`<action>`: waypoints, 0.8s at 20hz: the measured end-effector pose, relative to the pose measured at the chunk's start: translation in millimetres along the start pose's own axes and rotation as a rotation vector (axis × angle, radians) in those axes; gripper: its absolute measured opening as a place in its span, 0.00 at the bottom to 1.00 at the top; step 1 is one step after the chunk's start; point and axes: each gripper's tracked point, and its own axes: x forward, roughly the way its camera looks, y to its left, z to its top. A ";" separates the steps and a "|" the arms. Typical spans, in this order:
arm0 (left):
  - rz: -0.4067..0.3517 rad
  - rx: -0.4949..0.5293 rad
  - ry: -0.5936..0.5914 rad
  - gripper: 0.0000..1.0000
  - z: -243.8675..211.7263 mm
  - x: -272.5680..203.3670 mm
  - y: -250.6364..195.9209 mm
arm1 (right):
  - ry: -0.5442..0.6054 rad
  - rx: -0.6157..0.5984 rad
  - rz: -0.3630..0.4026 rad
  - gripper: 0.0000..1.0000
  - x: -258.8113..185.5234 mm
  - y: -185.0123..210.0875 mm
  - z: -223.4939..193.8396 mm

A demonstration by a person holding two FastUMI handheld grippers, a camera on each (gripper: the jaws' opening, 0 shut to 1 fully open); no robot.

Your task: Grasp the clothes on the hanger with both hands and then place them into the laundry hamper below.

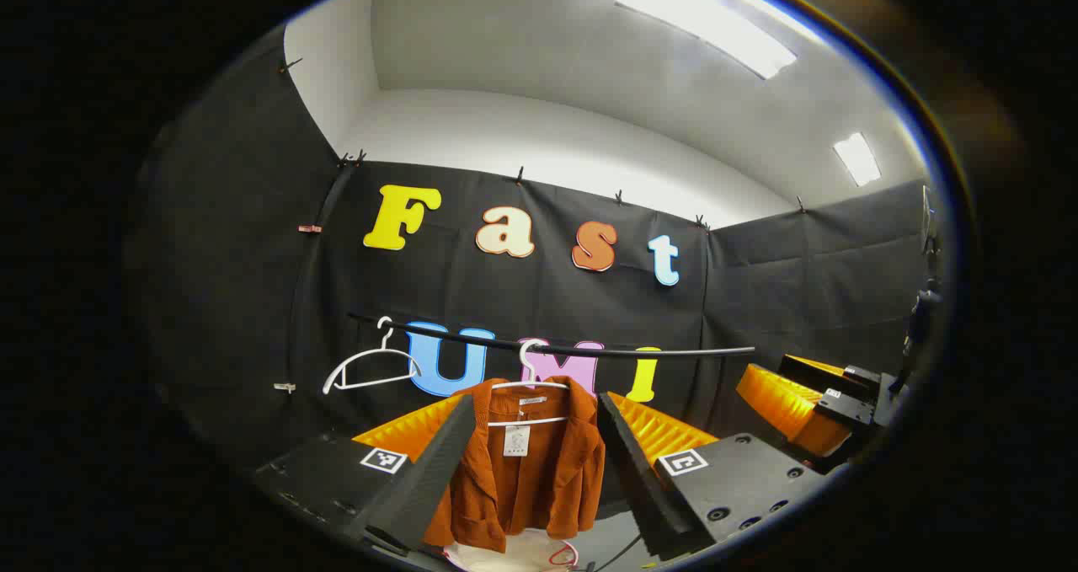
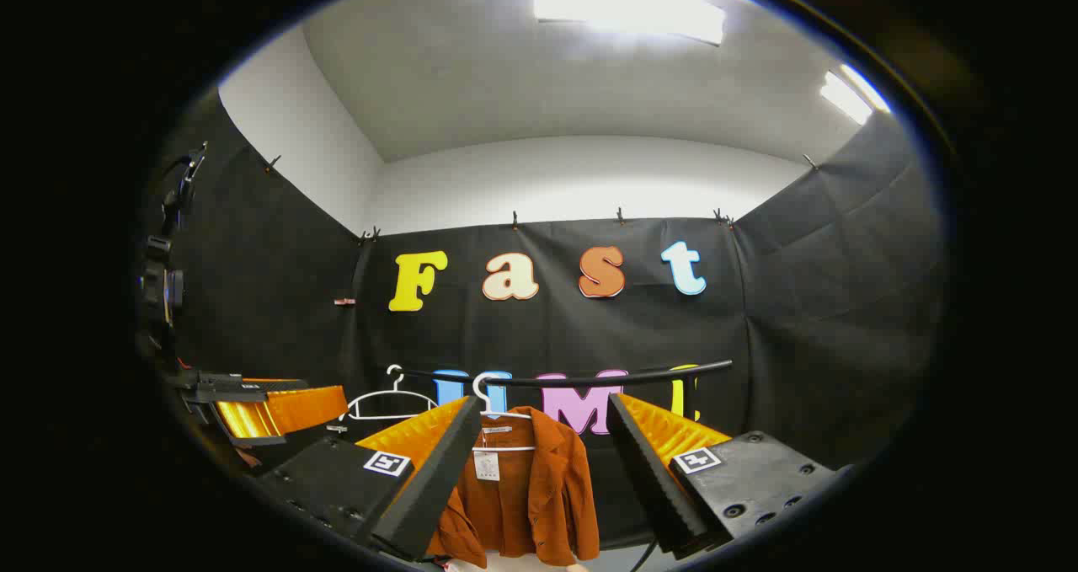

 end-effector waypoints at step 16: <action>0.003 -0.019 -0.057 0.95 11.3 2.1 -10.4 | 0.028 -0.024 0.030 0.97 0.2 1.7 -4.5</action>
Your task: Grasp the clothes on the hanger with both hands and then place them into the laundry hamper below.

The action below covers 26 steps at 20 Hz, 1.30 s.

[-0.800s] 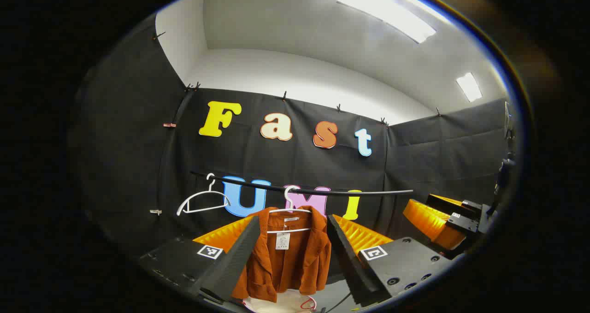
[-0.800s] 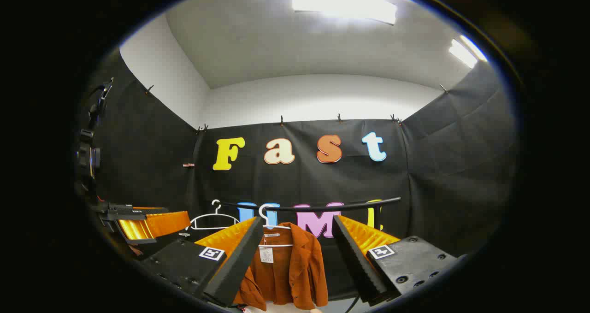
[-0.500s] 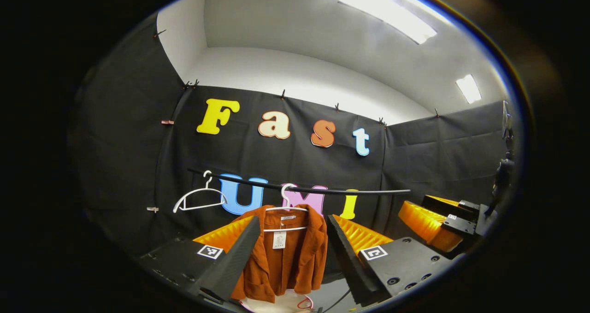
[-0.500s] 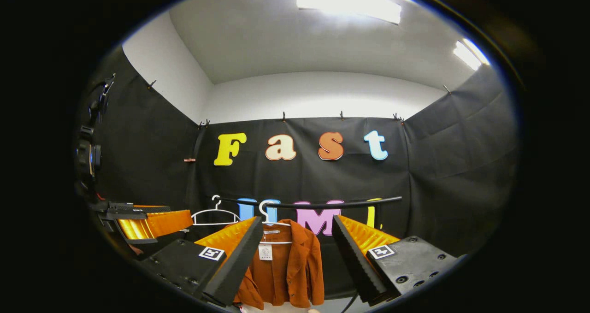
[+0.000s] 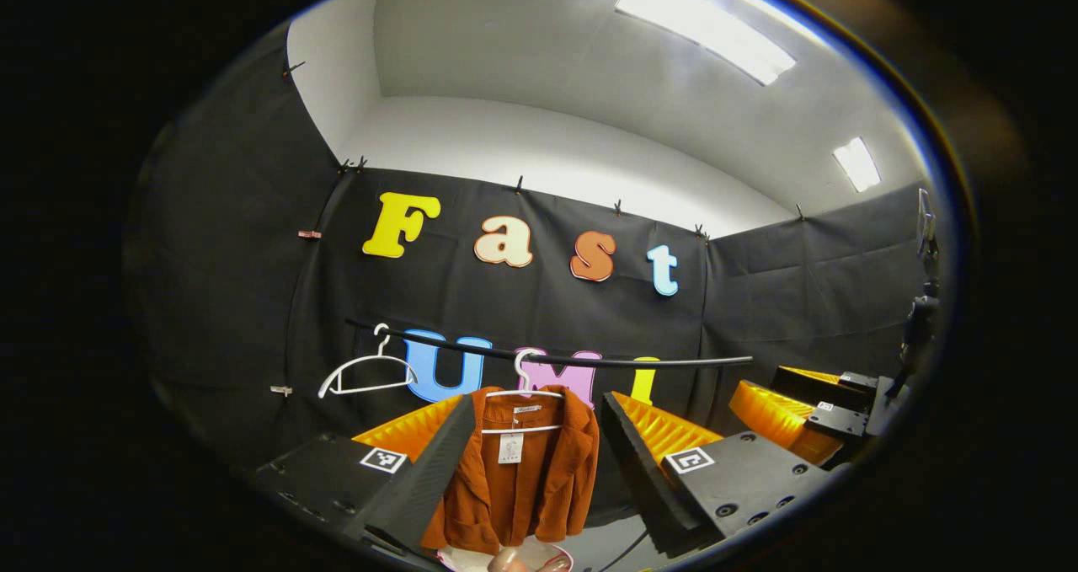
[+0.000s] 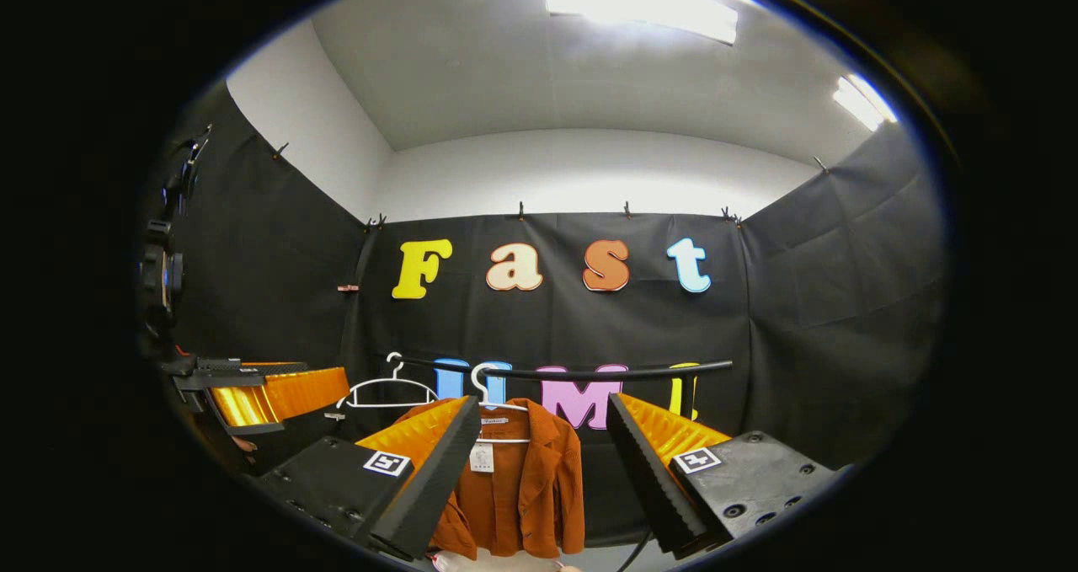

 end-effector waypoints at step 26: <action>-0.049 0.009 0.008 0.94 -8.5 11.9 30.2 | -0.003 0.034 -0.048 0.97 6.7 8.1 -10.2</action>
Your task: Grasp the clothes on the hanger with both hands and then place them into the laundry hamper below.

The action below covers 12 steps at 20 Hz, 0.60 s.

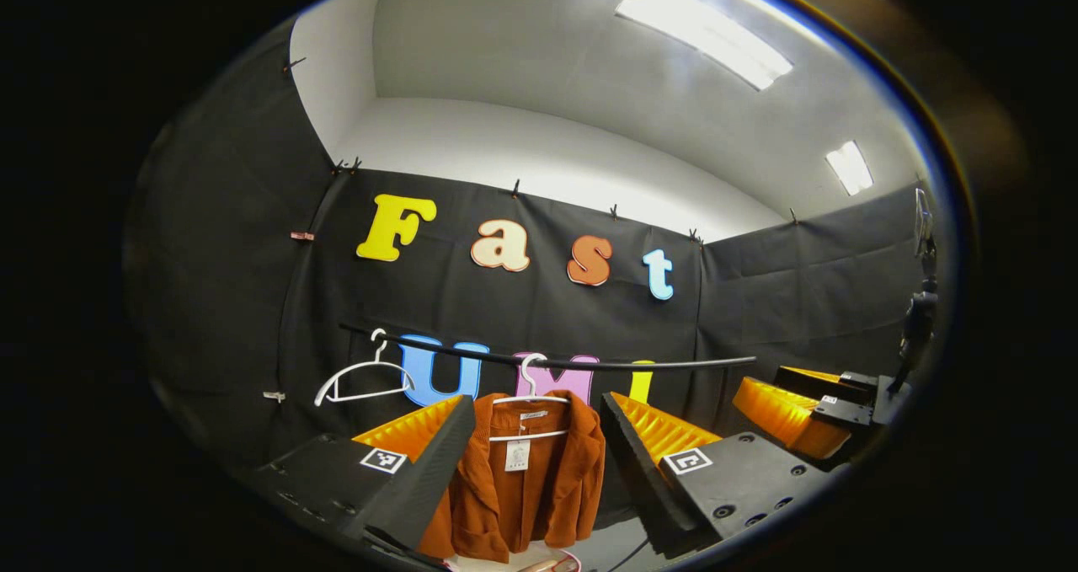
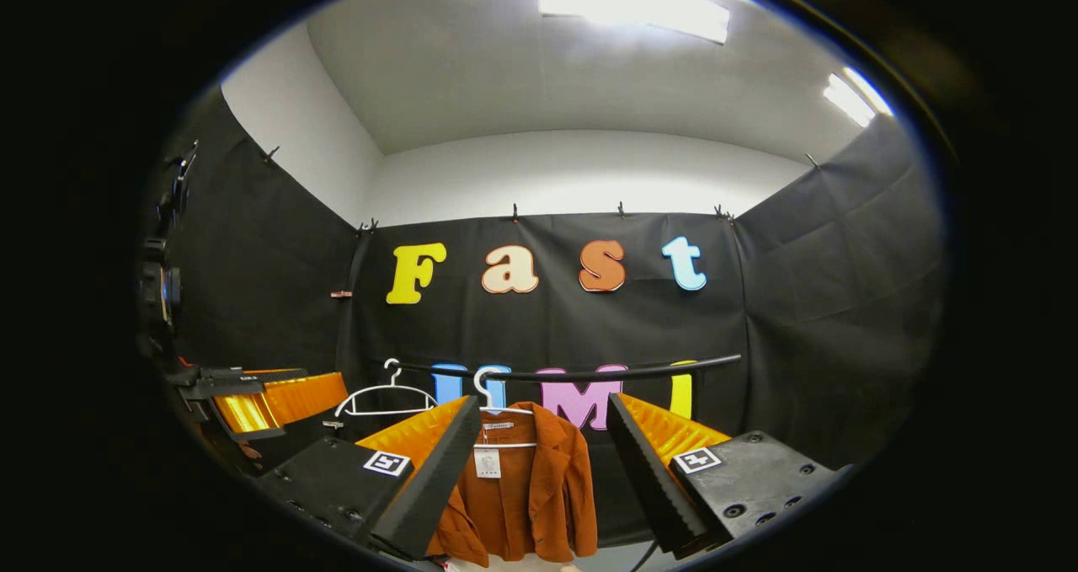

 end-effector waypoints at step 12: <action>0.058 -0.058 0.122 0.95 -74.1 48.7 45.6 | 0.111 -0.036 -0.010 0.98 38.5 -1.7 -76.5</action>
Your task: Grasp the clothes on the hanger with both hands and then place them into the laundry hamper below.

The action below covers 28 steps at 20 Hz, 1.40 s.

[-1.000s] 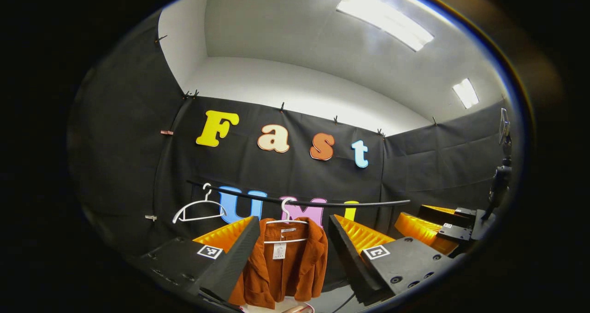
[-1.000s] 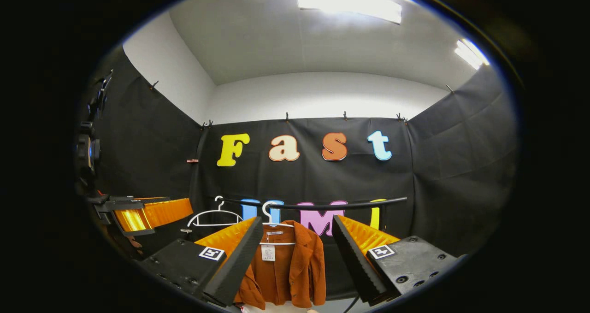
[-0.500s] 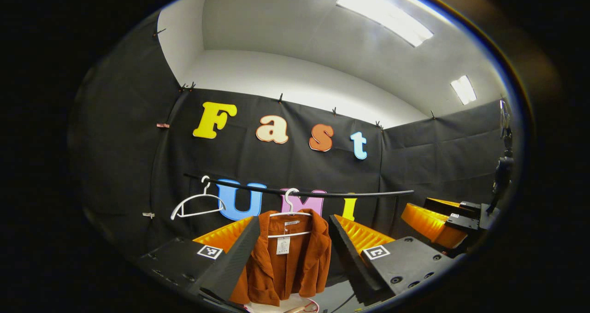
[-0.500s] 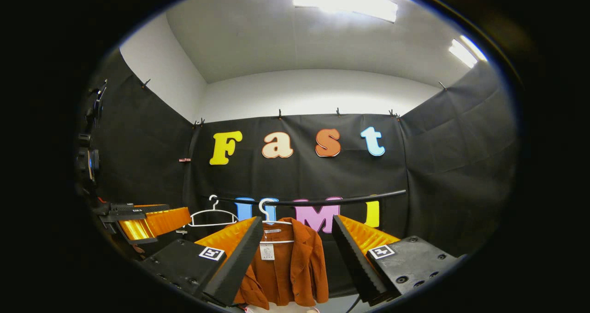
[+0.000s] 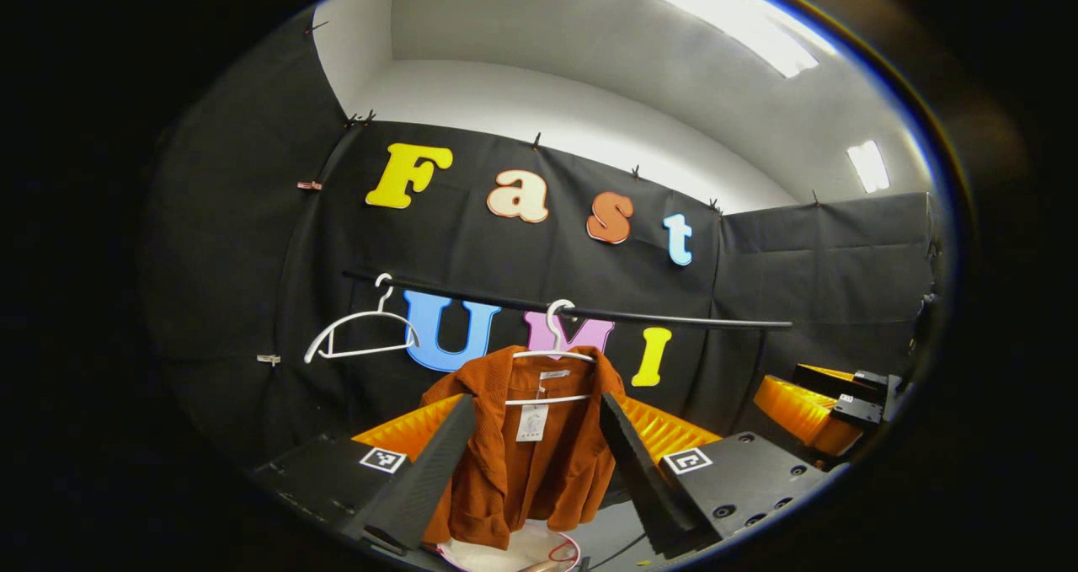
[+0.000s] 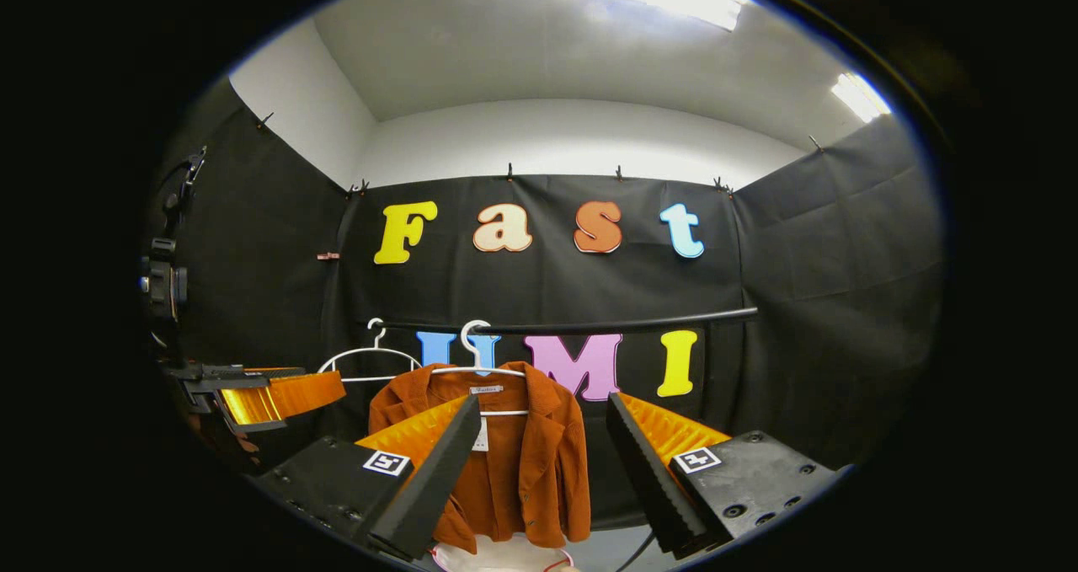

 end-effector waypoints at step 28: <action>0.198 -0.047 0.136 0.94 -162.5 203.4 48.2 | 0.291 0.082 0.324 0.98 219.8 3.5 -231.1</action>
